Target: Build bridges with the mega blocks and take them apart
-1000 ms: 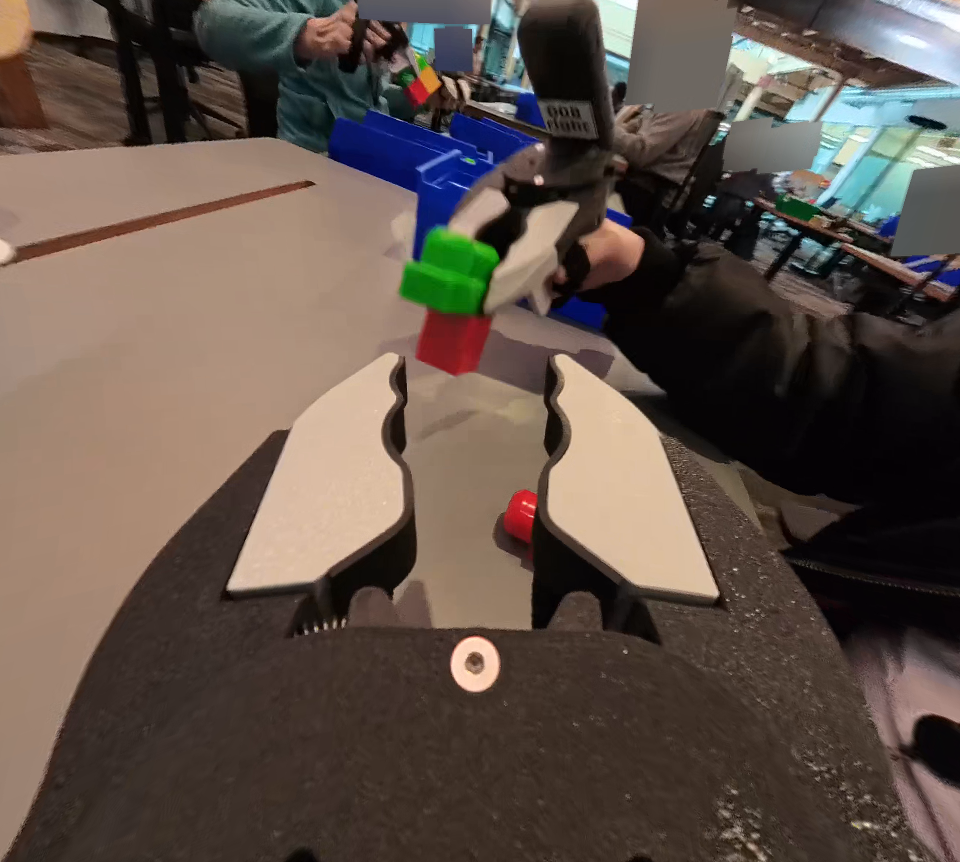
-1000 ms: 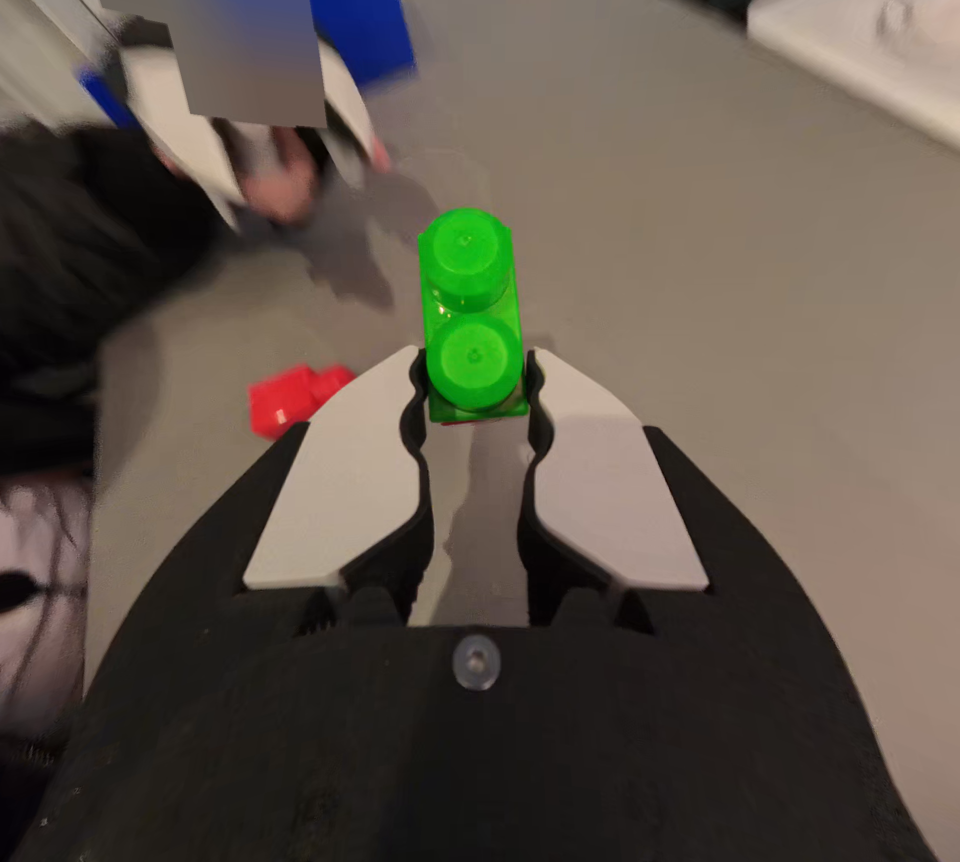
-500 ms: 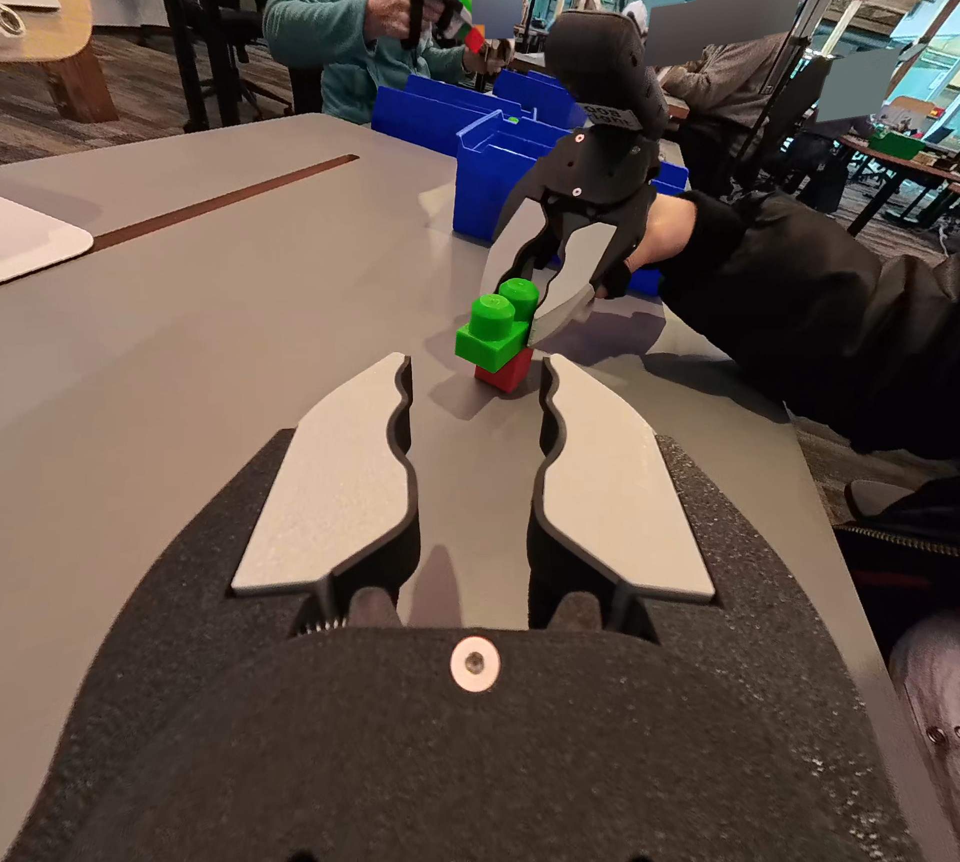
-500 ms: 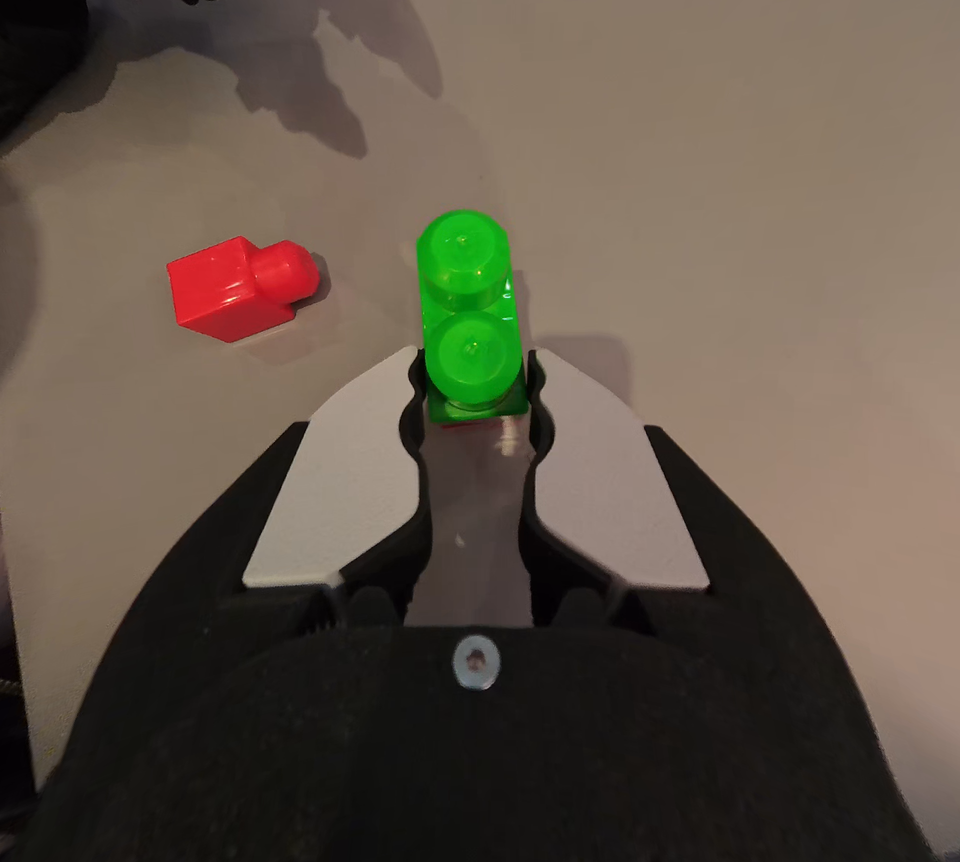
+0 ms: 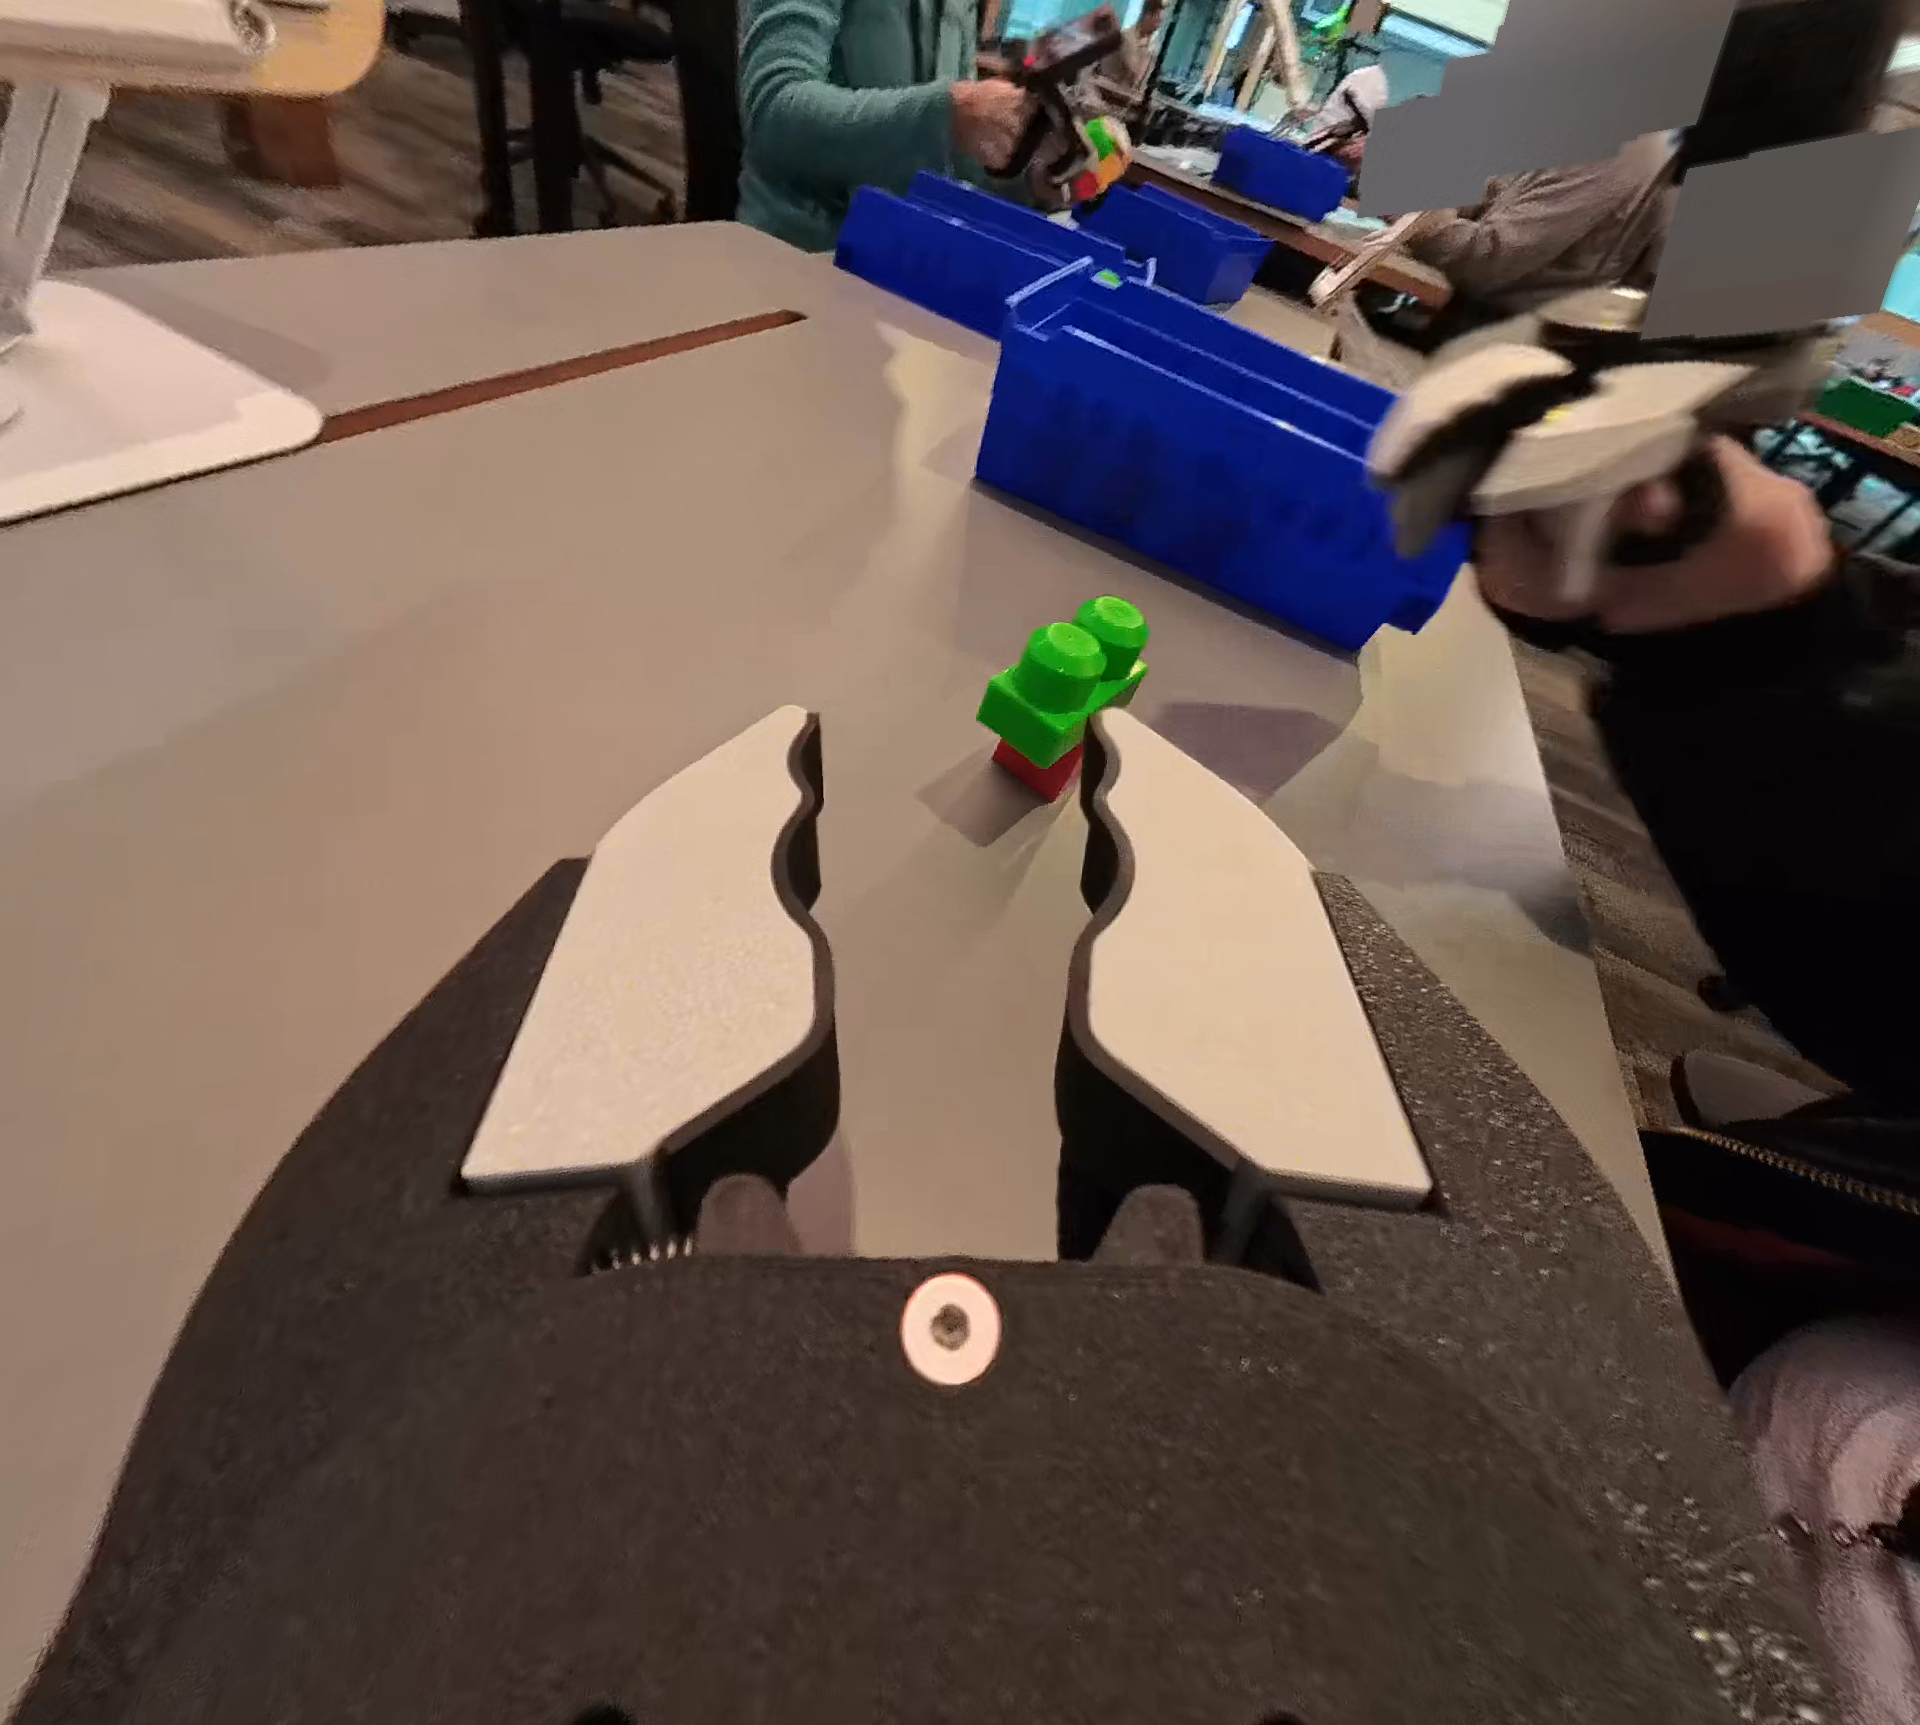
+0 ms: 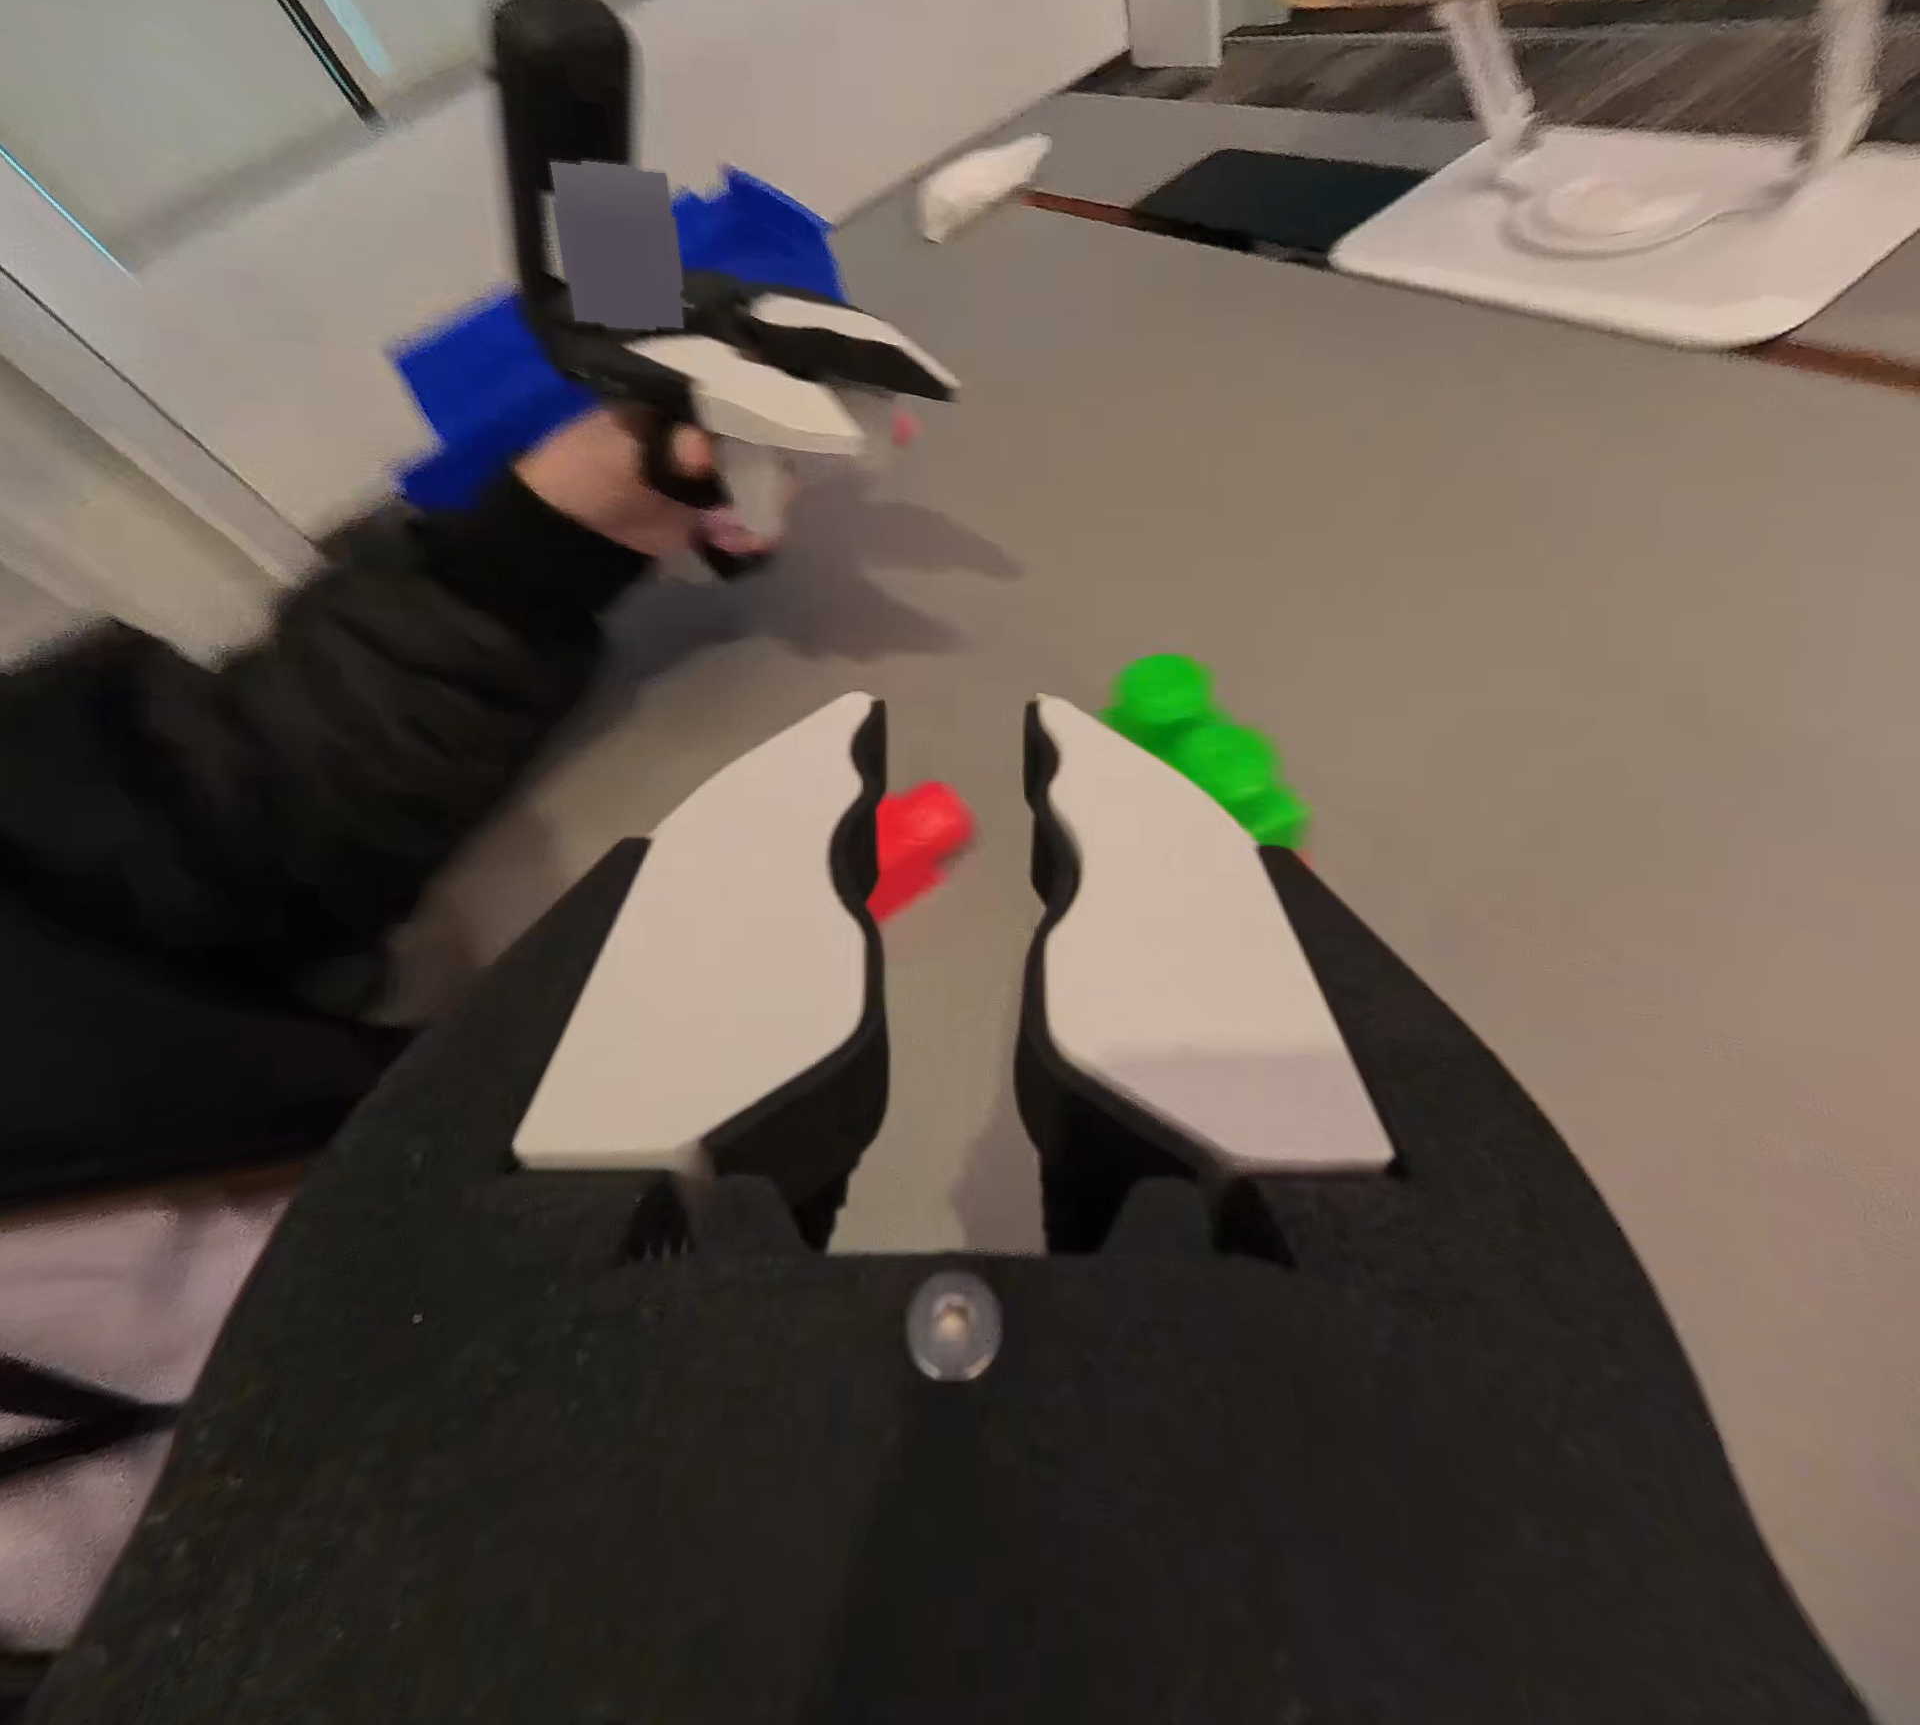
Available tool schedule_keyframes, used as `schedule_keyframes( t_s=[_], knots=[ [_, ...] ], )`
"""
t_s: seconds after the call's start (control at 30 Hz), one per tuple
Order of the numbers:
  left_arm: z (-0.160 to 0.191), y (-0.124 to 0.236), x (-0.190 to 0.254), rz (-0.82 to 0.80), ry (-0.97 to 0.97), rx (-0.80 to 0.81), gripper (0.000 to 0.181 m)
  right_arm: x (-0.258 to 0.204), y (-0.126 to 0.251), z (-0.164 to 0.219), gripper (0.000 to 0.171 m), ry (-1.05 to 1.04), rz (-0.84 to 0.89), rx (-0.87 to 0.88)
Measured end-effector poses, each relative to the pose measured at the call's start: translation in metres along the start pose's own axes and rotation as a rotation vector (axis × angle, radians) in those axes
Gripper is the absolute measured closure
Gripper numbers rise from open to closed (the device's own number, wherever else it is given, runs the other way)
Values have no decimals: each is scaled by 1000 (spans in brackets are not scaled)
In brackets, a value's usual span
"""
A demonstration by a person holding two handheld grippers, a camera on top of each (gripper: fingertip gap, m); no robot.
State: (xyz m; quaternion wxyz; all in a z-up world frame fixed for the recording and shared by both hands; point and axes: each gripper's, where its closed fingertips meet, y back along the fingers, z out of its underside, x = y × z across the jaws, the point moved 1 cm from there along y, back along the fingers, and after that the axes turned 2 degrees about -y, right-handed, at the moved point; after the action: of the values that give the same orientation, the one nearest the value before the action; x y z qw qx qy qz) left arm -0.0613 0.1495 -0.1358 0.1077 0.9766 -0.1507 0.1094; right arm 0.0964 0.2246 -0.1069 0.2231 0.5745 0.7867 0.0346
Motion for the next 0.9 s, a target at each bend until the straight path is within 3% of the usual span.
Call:
schedule_keyframes(
  t_s=[0.03,0.1,0.2,0.37,0.57,0.77,0.9],
  knots=[
    [1,2,-1,-7,17,-18,133,-15,-3,5,150,-84,-19,5],
    [2,6,0,-29,49,-39,131,-26,-25,36,141,-213,12,-121],
    [10,18,10,-83,65,-57,127,-34,-58,69,137,-283,61,-257],
    [37,36,39,-164,117,-109,127,-26,-75,83,128,-118,226,-400],
    [72,18,72,-276,287,-192,116,-11,-38,66,125,-141,272,-321],
    [84,-23,82,-482,207,-358,103,6,18,37,126,-175,256,-157],
    [96,-42,77,-629,152,-501,98,7,33,40,126,-161,194,-125]
  ],
)
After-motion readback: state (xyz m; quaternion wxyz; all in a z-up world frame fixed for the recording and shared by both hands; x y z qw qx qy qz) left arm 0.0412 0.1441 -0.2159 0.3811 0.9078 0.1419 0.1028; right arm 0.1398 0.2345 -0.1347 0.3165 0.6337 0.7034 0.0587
